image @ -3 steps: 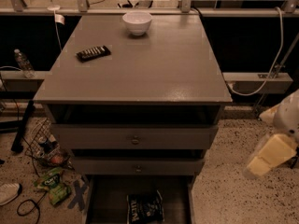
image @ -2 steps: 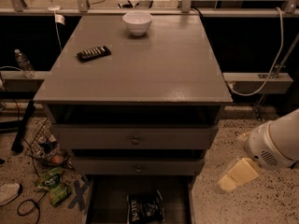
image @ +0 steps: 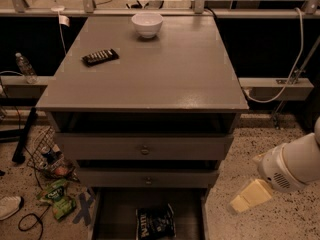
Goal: Pick blue chip bag from bottom drawer and place on counter
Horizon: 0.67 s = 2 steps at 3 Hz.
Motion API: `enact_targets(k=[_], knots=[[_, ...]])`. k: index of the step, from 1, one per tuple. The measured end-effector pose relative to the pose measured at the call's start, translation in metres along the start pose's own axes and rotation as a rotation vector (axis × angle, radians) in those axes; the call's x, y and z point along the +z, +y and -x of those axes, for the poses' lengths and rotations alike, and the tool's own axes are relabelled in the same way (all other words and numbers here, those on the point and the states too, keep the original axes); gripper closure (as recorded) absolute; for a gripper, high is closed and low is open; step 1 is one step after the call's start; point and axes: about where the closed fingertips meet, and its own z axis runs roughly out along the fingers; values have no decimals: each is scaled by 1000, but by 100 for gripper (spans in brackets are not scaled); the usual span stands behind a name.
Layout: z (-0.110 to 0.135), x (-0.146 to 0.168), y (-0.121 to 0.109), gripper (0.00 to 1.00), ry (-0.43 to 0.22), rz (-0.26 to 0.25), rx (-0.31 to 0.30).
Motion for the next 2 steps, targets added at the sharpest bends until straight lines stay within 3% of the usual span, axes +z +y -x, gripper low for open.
enact_targets(k=[2], knots=[[-35,146,-15,0,-36,91,30]])
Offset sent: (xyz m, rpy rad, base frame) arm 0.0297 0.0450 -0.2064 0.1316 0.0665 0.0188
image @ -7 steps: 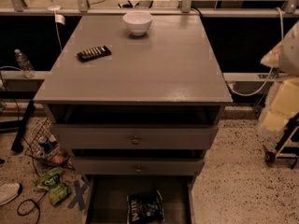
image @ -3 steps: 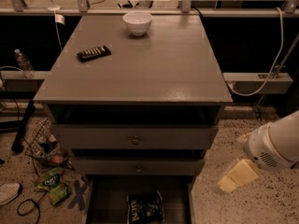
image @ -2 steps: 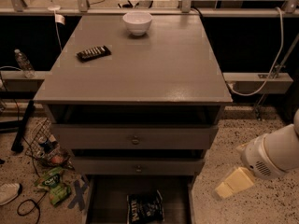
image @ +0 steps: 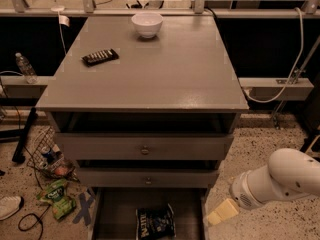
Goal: Pick blue chip bag from bottom drawer and place on counter
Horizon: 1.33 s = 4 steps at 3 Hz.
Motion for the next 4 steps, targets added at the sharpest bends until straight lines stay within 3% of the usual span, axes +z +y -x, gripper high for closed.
enact_targets(k=[1,2,3,4], knots=[[0,0,0,0,0,0,0],[-18,34,-5,0,3,10,44],[-40,110,-12,0,-29,37,68],[-50,177,-8,0,-77,119,75]])
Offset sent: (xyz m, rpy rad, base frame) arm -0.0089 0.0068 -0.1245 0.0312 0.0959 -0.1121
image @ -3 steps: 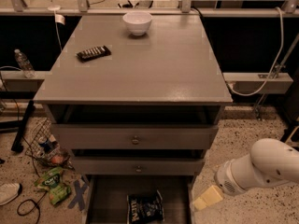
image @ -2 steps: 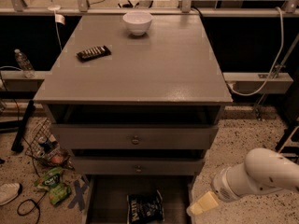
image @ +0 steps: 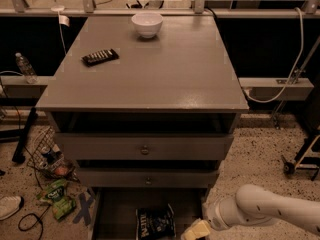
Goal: Pick blue chip bag from bottom drawer and place on counter
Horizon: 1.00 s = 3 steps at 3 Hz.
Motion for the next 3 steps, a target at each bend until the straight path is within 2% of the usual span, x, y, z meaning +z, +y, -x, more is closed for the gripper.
enact_targets(k=[1,3], knots=[[0,0,0,0,0,0,0],[0,41,-23,0,9,16,4]])
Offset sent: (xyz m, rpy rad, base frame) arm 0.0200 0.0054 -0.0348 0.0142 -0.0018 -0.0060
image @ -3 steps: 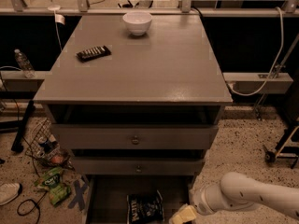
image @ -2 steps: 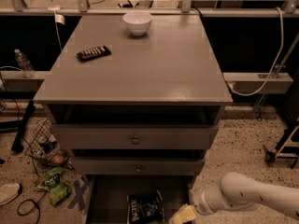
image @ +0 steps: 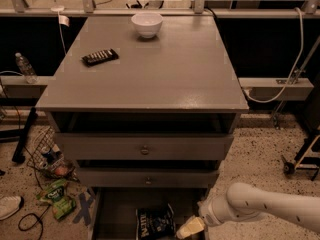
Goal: Pick blue chip bag from bottom drawer and place on counter
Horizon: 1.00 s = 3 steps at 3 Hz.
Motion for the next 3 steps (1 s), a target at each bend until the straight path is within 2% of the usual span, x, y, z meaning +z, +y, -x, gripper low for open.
enact_targets(k=[3], knots=[[-20,85,-37,0,-2,51,79]])
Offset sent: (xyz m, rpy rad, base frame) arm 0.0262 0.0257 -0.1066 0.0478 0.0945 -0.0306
